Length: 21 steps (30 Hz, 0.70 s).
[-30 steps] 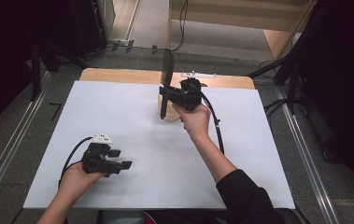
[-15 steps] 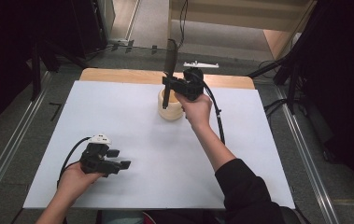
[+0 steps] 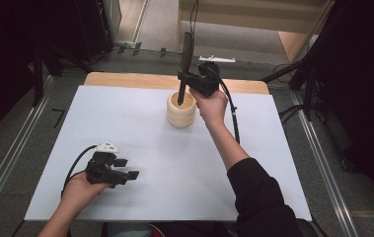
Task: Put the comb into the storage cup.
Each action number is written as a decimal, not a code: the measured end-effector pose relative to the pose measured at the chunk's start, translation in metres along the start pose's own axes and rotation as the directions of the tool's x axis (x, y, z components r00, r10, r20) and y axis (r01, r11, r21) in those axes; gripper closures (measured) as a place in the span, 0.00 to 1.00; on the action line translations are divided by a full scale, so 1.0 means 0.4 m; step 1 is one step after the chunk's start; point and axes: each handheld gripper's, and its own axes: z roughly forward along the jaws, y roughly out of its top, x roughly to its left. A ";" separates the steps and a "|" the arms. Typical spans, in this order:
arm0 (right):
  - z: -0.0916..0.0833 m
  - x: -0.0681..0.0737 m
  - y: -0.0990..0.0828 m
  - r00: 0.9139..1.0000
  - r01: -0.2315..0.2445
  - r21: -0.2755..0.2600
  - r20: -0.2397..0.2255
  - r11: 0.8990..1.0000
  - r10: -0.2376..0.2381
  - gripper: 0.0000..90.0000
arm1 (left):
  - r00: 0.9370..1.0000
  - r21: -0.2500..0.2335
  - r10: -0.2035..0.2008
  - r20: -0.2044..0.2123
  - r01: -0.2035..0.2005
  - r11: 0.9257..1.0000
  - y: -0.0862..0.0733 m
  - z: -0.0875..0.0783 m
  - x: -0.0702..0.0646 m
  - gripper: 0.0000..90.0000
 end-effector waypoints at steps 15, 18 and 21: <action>0.044 -0.045 0.004 0.997 -0.001 0.003 0.073 1.000 0.000 0.78 | 1.000 -0.009 -0.004 0.003 0.004 1.000 0.000 -0.001 0.002 0.33; 0.049 -0.049 0.001 0.996 -0.008 0.000 0.084 1.000 0.008 0.78 | 1.000 -0.006 -0.004 0.002 0.004 1.000 0.000 0.000 0.002 0.33; 0.057 -0.053 -0.004 0.996 0.003 0.008 0.090 1.000 -0.004 0.78 | 1.000 -0.006 -0.002 0.001 0.002 1.000 0.000 0.000 0.001 0.33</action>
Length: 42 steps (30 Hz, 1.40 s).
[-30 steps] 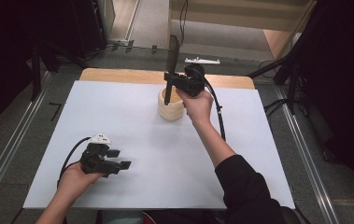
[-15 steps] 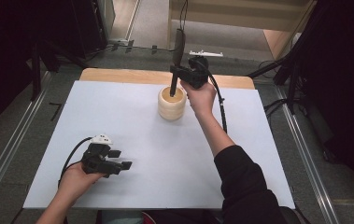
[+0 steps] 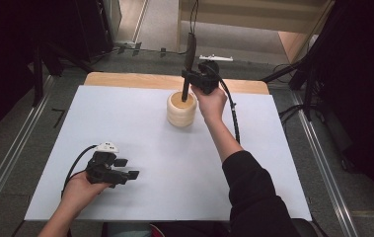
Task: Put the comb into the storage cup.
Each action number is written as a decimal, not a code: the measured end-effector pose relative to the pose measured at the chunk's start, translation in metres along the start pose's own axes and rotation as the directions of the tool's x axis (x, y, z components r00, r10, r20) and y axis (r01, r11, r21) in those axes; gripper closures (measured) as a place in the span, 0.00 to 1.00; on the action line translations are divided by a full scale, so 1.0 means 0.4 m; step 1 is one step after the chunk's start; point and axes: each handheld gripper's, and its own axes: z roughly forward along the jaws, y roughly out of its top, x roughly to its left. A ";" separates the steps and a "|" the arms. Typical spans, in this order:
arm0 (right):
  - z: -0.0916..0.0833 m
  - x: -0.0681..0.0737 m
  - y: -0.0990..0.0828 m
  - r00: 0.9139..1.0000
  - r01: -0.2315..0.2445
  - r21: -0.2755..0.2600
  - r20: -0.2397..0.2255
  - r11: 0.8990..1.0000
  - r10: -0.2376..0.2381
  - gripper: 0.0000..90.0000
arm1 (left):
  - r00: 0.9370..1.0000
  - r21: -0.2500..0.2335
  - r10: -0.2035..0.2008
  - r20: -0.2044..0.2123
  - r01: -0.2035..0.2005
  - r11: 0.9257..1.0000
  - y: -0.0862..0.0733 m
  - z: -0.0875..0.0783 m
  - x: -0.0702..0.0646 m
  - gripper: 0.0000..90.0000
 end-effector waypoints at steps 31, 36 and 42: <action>0.046 -0.006 -0.083 0.999 0.029 -0.004 -0.031 1.000 -0.029 0.78 | 1.000 0.013 0.003 -0.003 -0.003 1.000 -0.001 0.005 0.001 0.33; 0.053 -0.005 -0.101 0.999 0.020 0.004 -0.040 1.000 -0.020 0.78 | 1.000 0.015 0.005 -0.003 -0.005 1.000 -0.001 0.005 0.001 0.33; 0.059 -0.003 -0.114 0.998 0.039 0.020 -0.043 0.999 -0.038 0.78 | 1.000 0.018 0.009 -0.006 -0.008 1.000 -0.002 0.005 0.001 0.33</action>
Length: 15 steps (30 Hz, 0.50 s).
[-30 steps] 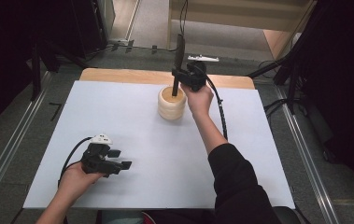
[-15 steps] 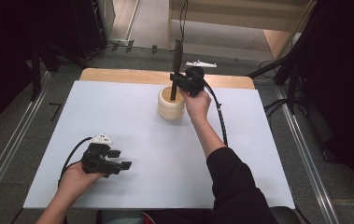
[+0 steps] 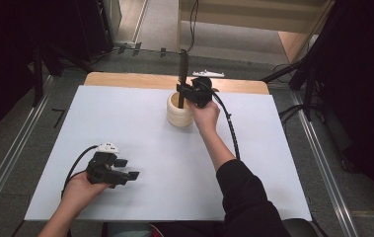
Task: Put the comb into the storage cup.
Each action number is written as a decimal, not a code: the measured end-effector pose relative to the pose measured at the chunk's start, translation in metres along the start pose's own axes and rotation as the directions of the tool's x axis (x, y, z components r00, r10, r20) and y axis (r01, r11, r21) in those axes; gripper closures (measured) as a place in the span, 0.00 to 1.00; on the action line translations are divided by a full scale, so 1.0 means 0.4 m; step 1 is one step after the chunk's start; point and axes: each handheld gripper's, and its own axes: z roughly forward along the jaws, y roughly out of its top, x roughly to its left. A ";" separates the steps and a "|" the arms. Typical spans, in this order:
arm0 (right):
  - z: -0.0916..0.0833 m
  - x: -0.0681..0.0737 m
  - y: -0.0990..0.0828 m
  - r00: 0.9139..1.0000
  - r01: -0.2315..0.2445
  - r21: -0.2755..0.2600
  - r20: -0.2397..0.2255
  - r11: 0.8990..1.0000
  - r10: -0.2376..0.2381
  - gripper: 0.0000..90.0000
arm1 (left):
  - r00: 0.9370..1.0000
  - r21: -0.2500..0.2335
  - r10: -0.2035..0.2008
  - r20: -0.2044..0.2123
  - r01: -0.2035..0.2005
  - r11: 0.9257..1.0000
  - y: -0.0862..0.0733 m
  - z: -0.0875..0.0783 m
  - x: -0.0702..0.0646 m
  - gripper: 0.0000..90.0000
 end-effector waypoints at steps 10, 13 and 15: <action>-0.004 0.001 -0.012 1.000 0.004 -0.013 -0.002 1.000 -0.004 0.78 | 1.000 0.003 0.001 0.001 -0.001 1.000 0.000 0.001 0.000 0.33; -0.008 -0.003 -0.015 1.000 -0.006 -0.013 0.000 1.000 0.006 0.78 | 1.000 0.001 -0.001 0.001 0.001 1.000 0.000 0.001 -0.001 0.33; -0.010 -0.008 -0.018 1.000 -0.011 -0.014 0.002 1.000 0.011 0.78 | 1.000 0.006 0.001 0.001 -0.001 1.000 0.000 0.001 0.000 0.33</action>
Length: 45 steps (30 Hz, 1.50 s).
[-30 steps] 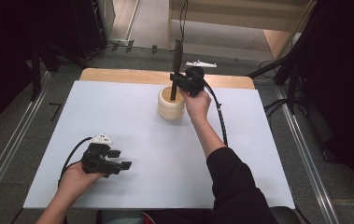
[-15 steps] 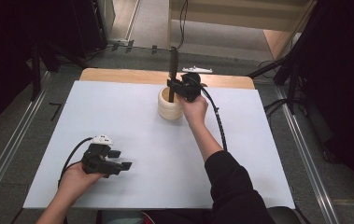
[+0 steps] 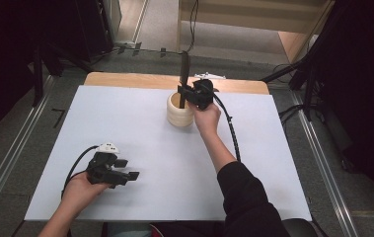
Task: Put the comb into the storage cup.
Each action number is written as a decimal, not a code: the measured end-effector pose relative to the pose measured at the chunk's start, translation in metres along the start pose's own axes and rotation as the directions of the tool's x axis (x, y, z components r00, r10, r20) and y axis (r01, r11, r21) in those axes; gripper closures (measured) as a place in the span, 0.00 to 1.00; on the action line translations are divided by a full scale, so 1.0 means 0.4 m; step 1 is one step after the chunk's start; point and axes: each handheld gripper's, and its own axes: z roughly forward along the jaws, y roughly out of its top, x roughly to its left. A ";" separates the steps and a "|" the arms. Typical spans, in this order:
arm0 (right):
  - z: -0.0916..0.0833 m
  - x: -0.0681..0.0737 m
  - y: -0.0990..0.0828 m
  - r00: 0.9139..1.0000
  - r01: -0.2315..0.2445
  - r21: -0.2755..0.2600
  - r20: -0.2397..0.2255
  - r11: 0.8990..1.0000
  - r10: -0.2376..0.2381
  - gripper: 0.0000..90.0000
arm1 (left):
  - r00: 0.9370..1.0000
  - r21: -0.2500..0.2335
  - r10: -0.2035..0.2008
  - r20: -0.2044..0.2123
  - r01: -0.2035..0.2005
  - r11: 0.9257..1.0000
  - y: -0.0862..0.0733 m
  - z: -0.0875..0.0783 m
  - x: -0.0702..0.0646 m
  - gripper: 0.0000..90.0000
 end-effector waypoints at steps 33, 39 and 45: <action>-0.042 -0.017 -0.012 1.000 0.011 0.013 -0.007 1.000 -0.011 0.47 | 1.000 0.002 0.002 -0.003 -0.002 1.000 0.000 0.001 -0.001 0.33; -0.052 -0.040 -0.011 1.000 -0.003 0.036 -0.022 0.999 0.004 0.41 | 1.000 0.003 0.002 -0.003 -0.002 1.000 0.001 0.002 0.000 0.33; -0.069 -0.053 -0.014 1.000 -0.013 0.055 -0.022 0.998 0.015 0.39 | 1.000 -0.001 0.000 -0.003 0.000 1.000 0.001 0.002 0.001 0.33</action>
